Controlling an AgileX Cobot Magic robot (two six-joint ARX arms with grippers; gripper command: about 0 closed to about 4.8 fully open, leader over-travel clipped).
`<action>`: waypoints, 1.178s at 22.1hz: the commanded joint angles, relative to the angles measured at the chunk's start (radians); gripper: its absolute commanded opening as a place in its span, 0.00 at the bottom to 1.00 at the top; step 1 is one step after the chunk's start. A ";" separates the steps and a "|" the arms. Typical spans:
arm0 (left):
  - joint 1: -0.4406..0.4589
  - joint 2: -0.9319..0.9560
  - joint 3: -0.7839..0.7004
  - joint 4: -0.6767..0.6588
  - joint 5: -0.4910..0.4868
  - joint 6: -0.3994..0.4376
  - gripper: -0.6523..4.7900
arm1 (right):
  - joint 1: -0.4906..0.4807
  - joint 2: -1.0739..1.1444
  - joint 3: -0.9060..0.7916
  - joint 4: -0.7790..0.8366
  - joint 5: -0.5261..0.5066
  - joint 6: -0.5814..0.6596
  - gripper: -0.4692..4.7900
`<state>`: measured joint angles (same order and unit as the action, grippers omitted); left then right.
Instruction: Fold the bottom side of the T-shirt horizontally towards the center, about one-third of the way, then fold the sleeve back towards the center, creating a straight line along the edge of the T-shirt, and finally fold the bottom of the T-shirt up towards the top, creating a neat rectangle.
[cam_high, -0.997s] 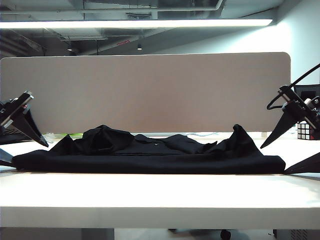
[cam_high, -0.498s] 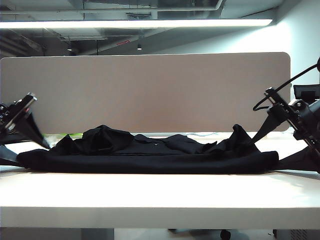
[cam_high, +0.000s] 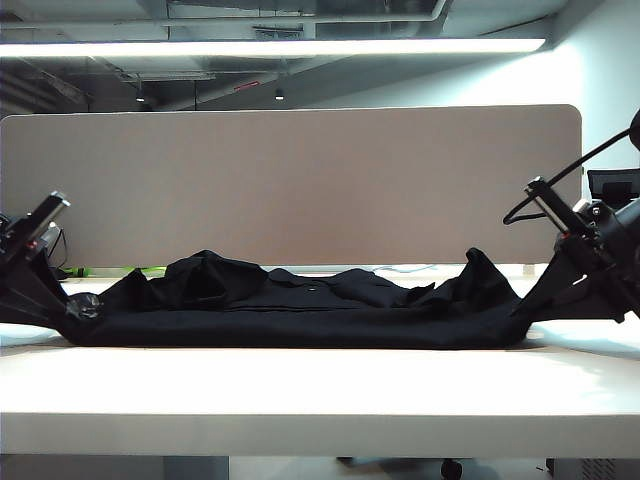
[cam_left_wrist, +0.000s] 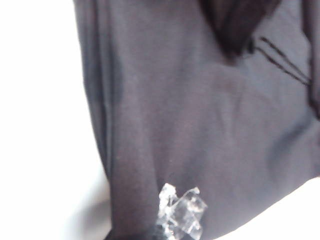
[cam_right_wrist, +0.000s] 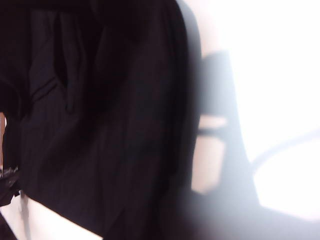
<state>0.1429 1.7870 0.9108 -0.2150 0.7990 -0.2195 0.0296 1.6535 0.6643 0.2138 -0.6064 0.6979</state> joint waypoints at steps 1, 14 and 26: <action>0.014 -0.069 -0.002 -0.132 -0.010 0.068 0.11 | 0.002 -0.079 -0.006 -0.093 -0.023 -0.050 0.07; 0.071 -0.608 -0.005 -0.628 -0.199 0.272 0.11 | -0.002 -0.668 -0.006 -0.533 -0.019 -0.195 0.07; 0.070 -0.511 -0.002 -0.229 -0.132 0.079 0.11 | -0.064 -0.562 0.002 -0.281 -0.002 -0.129 0.07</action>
<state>0.2089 1.2522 0.9054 -0.5354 0.6716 -0.1055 -0.0319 1.0607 0.6559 -0.1627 -0.6224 0.5419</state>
